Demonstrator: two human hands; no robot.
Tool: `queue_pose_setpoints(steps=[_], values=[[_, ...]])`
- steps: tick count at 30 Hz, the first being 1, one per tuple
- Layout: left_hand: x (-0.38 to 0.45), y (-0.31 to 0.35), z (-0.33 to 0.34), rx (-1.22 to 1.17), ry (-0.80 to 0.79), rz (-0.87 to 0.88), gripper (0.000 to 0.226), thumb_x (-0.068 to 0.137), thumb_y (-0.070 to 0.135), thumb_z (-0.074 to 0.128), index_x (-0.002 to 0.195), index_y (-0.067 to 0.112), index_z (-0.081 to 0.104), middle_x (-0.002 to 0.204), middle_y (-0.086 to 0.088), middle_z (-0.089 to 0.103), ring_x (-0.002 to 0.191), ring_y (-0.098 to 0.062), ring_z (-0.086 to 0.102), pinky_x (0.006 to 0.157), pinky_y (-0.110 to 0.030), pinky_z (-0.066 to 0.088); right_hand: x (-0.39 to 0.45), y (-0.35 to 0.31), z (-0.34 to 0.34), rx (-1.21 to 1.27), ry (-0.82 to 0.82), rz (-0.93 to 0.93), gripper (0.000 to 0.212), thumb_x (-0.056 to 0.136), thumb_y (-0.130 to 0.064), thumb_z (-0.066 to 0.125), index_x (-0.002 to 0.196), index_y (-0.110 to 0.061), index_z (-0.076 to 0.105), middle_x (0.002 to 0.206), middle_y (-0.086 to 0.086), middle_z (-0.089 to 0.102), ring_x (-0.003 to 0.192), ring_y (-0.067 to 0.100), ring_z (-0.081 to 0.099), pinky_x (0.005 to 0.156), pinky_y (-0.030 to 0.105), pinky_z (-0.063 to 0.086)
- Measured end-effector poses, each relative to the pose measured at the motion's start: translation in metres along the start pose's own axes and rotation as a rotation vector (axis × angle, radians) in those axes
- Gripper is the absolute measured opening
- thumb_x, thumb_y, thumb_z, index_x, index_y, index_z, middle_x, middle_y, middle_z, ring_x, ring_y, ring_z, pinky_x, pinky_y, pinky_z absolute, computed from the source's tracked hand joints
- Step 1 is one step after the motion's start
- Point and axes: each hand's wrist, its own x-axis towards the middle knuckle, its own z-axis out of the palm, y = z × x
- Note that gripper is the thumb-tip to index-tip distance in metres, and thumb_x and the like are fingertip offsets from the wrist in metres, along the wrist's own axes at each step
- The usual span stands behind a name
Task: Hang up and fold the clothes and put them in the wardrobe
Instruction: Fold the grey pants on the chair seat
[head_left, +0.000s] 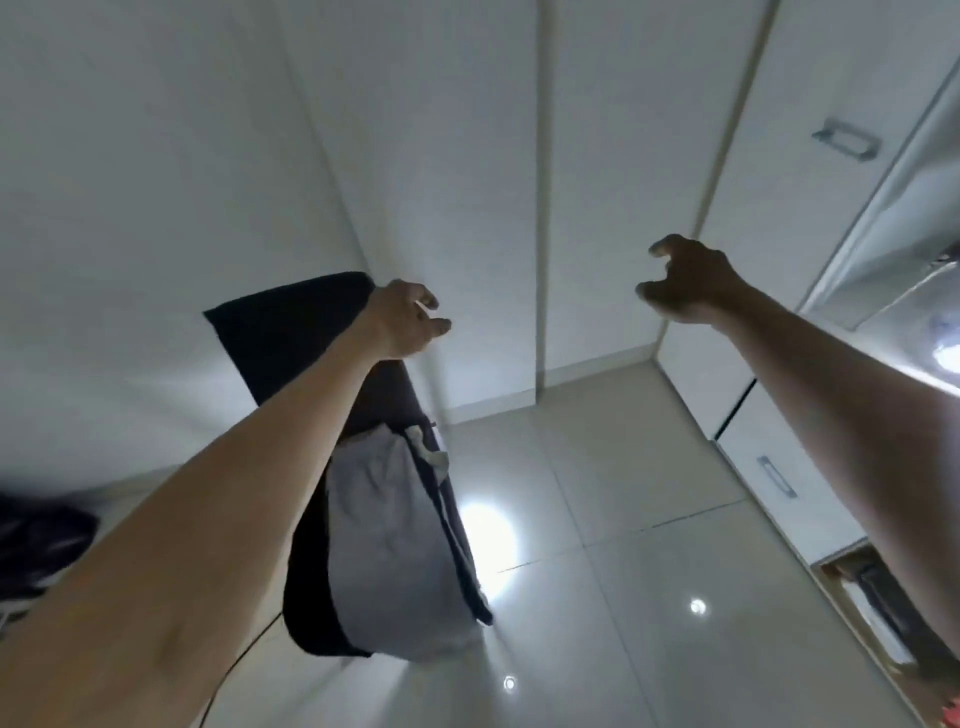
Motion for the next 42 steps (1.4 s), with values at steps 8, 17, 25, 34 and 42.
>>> queue_pose_setpoints(steps=[8,17,25,34,42], values=[[-0.100,-0.233,-0.050,-0.030,0.087,-0.260,0.032,0.089,0.031,0.073,0.113,0.011,0.066,0.094,-0.001,0.066,0.092,-0.017,0.063,0.082,-0.026,0.046,-0.063,-0.167,0.192,-0.009,-0.310,-0.225,0.053,0.097,-0.024,0.060,0.146,-0.012,0.043,0.130,0.012,0.063,0.133,0.029,0.048,0.108,0.030,0.035],[-0.077,-0.355,0.017,-0.100,-0.094,-0.392,0.033,0.087,0.032,0.074,0.113,0.012,0.068,0.095,-0.001,0.070,0.088,-0.014,0.061,0.079,-0.021,0.043,-0.038,-0.215,0.345,-0.015,-0.491,-0.206,0.043,0.095,-0.019,0.058,0.138,-0.020,0.054,0.130,0.008,0.062,0.115,0.026,0.060,0.093,0.031,0.048],[0.050,-0.445,0.100,-0.101,-0.219,-0.412,0.030,0.091,0.028,0.068,0.113,0.007,0.066,0.108,-0.005,0.068,0.101,-0.026,0.064,0.088,-0.032,0.051,0.060,-0.219,0.507,-0.096,-0.603,-0.180,0.046,0.087,-0.011,0.053,0.131,-0.022,0.061,0.131,0.008,0.063,0.112,0.030,0.063,0.086,0.039,0.055],[0.196,-0.531,0.235,-0.020,-0.266,-0.190,0.042,0.097,0.023,0.056,0.139,0.021,0.053,0.142,-0.008,0.053,0.130,-0.029,0.048,0.104,-0.047,0.045,0.152,-0.211,0.678,-0.427,-0.741,-0.470,0.055,0.093,-0.013,0.055,0.146,-0.025,0.047,0.149,-0.001,0.044,0.136,0.029,0.038,0.099,0.047,0.048],[0.203,-0.544,0.290,0.404,-0.305,-0.239,0.059,0.095,0.041,0.056,0.147,0.023,0.032,0.151,-0.009,0.037,0.137,-0.032,0.032,0.107,-0.047,0.034,0.153,-0.190,0.715,-0.662,-0.683,-0.612,0.043,0.096,-0.009,0.046,0.139,-0.017,0.050,0.137,0.002,0.054,0.134,0.026,0.038,0.098,0.044,0.043]])
